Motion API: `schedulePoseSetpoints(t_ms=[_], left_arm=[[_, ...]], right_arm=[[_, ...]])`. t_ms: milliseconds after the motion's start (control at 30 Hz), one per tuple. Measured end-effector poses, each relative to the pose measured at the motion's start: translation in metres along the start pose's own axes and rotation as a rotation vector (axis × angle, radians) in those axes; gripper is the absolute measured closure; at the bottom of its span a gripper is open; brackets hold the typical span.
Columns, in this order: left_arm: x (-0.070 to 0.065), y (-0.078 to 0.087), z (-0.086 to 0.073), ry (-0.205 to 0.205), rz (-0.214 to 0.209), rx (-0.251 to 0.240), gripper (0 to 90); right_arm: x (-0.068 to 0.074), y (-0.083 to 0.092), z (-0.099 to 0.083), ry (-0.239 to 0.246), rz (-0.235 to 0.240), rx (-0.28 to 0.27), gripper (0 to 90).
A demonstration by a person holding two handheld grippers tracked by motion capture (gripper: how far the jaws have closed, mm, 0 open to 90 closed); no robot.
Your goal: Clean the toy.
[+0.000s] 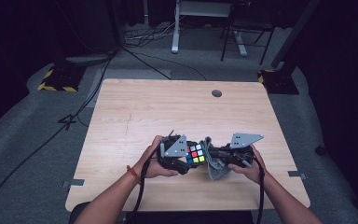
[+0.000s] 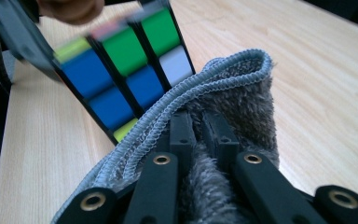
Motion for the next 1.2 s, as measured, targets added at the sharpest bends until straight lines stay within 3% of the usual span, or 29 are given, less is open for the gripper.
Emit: schedulePoseSetpoints(t_ms=[67, 200, 367, 500, 733, 833, 1000, 1200], left_arm=[[0.001, 0.002, 0.001, 0.012, -0.007, -0.013, 34.3], [0.003, 0.005, 0.002, 0.010, 0.003, -0.021, 34.3], [0.008, 0.003, -0.003, 0.005, 0.027, 0.016, 34.4], [0.016, 0.004, -0.007, 0.021, 0.054, 0.028, 34.3], [0.034, 0.005, -0.020, 0.062, 0.101, 0.066, 34.3], [0.043, 0.003, -0.030, 0.077, 0.124, 0.113, 34.3], [0.057, 0.000, -0.048, 0.132, 0.141, 0.178, 34.3], [0.071, -0.004, -0.062, 0.219, 0.119, 0.186, 34.3]], right_arm=[[0.001, -0.004, -0.002, 0.005, 0.014, 0.034, 83.9], [0.005, -0.011, -0.006, 0.002, 0.054, 0.047, 83.9], [0.007, -0.013, -0.004, 0.012, 0.077, 0.056, 83.9], [-0.001, -0.004, -0.007, -0.007, 0.043, 0.060, 83.8], [-0.018, 0.005, -0.017, -0.012, -0.059, 0.103, 83.4], [-0.025, 0.009, -0.024, -0.023, -0.097, 0.124, 83.3], [-0.038, 0.013, -0.037, -0.036, -0.149, 0.157, 82.8], [-0.049, 0.012, -0.054, -0.085, -0.155, 0.159, 82.1]])
Point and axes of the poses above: each handheld gripper's, and its own axes: y roughly backward along the jaws, z roughly out of its top, x roughly to its left, the point moved 2 cm from there along -y, roughly forward along the jaws, and after that the axes turned 14 degrees about y, right-handed, at the moved point
